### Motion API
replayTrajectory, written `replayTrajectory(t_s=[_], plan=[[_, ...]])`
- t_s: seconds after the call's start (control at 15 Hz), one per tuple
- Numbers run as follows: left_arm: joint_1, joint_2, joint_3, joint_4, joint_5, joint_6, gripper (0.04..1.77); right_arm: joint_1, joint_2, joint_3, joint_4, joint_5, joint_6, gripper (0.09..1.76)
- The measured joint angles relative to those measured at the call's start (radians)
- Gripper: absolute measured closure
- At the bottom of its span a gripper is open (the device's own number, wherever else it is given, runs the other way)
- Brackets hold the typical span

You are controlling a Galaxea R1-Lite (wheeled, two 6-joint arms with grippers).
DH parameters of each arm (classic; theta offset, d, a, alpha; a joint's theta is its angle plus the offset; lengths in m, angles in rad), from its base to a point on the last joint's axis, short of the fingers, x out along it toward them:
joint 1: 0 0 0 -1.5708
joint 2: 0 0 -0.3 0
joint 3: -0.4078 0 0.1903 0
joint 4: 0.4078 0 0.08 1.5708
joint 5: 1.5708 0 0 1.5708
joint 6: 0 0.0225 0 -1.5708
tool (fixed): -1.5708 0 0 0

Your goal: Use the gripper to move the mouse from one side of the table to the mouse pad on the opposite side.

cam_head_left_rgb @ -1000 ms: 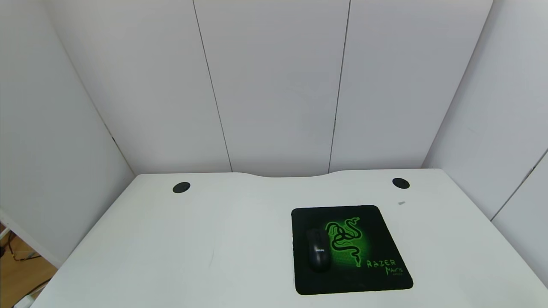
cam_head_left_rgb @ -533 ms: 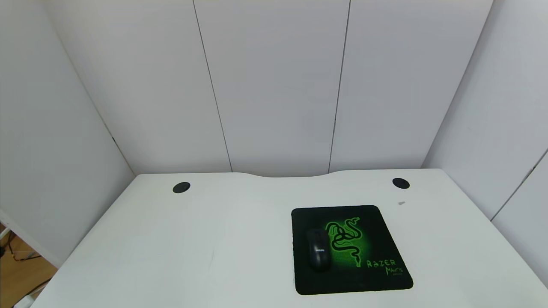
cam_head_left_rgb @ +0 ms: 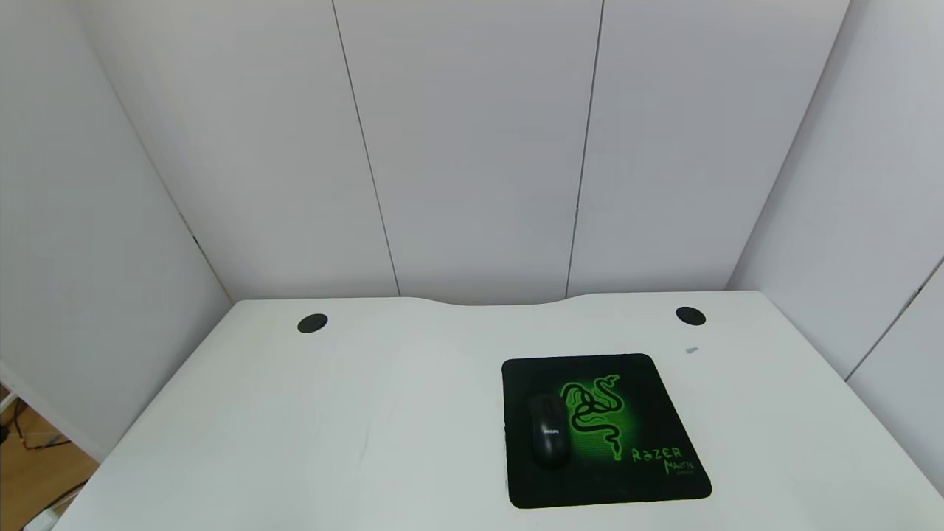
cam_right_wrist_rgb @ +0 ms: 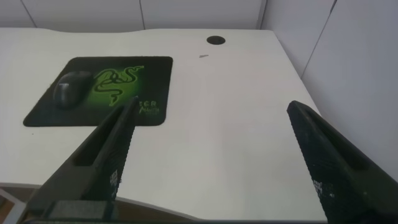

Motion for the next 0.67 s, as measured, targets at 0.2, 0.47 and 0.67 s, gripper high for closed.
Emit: replayTrajectory(t_s=[0.2, 0.47, 0.67], plan=[[0.0, 0.0, 0.023, 0.109, 0.001, 0.006, 0.09, 0.0, 0.0, 0.0, 0.0, 0.0, 0.0, 0.14], [0.0, 0.0, 0.027, 0.22, -0.001, -0.02, 0.09, 0.0, 0.0, 0.0, 0.0, 0.0, 0.0, 0.14], [0.0, 0.0, 0.028, 0.214, -0.005, -0.013, 0.09, 0.0, 0.0, 0.0, 0.0, 0.0, 0.0, 0.14]])
